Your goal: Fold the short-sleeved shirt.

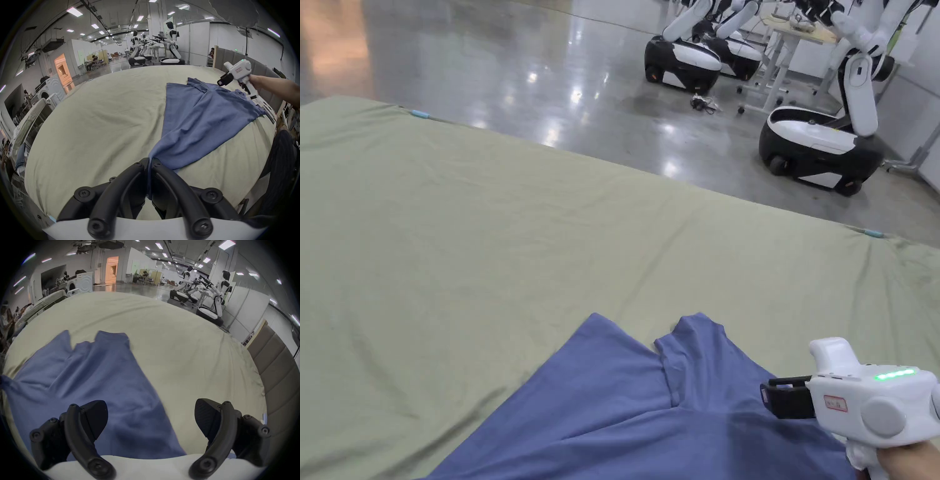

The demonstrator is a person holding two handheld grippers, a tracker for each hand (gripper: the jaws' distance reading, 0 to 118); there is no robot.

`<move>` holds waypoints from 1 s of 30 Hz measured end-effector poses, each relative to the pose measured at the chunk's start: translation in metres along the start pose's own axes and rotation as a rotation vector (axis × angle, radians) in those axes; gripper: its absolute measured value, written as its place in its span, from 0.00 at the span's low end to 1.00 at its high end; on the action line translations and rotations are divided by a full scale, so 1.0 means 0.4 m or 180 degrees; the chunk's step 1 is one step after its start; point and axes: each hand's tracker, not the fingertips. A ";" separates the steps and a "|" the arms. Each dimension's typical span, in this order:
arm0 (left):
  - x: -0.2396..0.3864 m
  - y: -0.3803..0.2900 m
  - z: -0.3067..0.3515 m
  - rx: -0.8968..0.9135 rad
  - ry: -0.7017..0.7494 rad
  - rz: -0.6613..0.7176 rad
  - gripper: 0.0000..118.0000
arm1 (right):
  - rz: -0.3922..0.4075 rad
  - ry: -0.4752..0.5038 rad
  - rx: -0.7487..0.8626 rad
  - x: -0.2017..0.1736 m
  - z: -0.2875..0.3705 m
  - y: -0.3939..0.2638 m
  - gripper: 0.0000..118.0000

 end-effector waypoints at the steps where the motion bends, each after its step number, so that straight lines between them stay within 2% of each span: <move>1: -0.006 0.001 -0.005 -0.0008 -0.0010 0.0033 0.04 | -0.0132 0.0023 -0.0053 0.008 -0.009 0.000 0.94; 2: -0.011 0.001 -0.008 -0.0005 -0.0022 0.0057 0.04 | -0.0218 0.0010 -0.0100 0.015 -0.019 0.001 0.94; 3: -0.011 -0.004 -0.017 0.0077 0.0017 0.0084 0.04 | -0.0354 0.0007 -0.0245 0.026 -0.027 0.002 0.88; 5: -0.016 -0.004 -0.019 0.0187 0.0007 0.0107 0.04 | -0.0739 0.0253 -0.0649 0.044 -0.048 -0.005 0.00; 7: -0.005 0.004 -0.022 0.0214 0.0038 0.0141 0.04 | -0.0734 0.0234 -0.0422 0.023 -0.018 -0.025 0.00; 8: -0.002 0.010 -0.020 0.0224 0.0038 0.0150 0.04 | -0.0762 0.0351 -0.0460 0.032 0.001 -0.019 0.00; 11: 0.010 0.032 -0.005 0.0269 -0.0037 0.0161 0.04 | -0.0771 0.0276 -0.0160 0.030 0.105 -0.013 0.00; 13: 0.015 0.059 0.013 0.0408 -0.0034 0.0180 0.04 | -0.1018 0.0433 0.0116 0.054 0.227 0.013 0.00; 17: 0.022 0.141 0.061 0.0710 -0.0015 0.0204 0.04 | -0.1049 0.0395 0.0648 0.083 0.472 0.055 0.00; 20: 0.019 0.234 0.099 0.0865 -0.0076 0.0267 0.04 | -0.0922 0.0185 0.1024 0.098 0.658 0.086 0.00; 25: 0.004 0.452 0.146 0.1300 0.0139 0.0314 0.04 | -0.0842 -0.0140 0.1518 0.146 0.917 0.161 0.00; 28: -0.028 0.601 0.171 0.1542 0.0088 0.0397 0.04 | -0.0900 -0.0233 0.1800 0.191 1.043 0.218 0.00; 30: -0.018 0.701 0.211 0.1743 0.0297 0.0152 0.04 | -0.0917 -0.0299 0.2058 0.215 1.126 0.257 0.00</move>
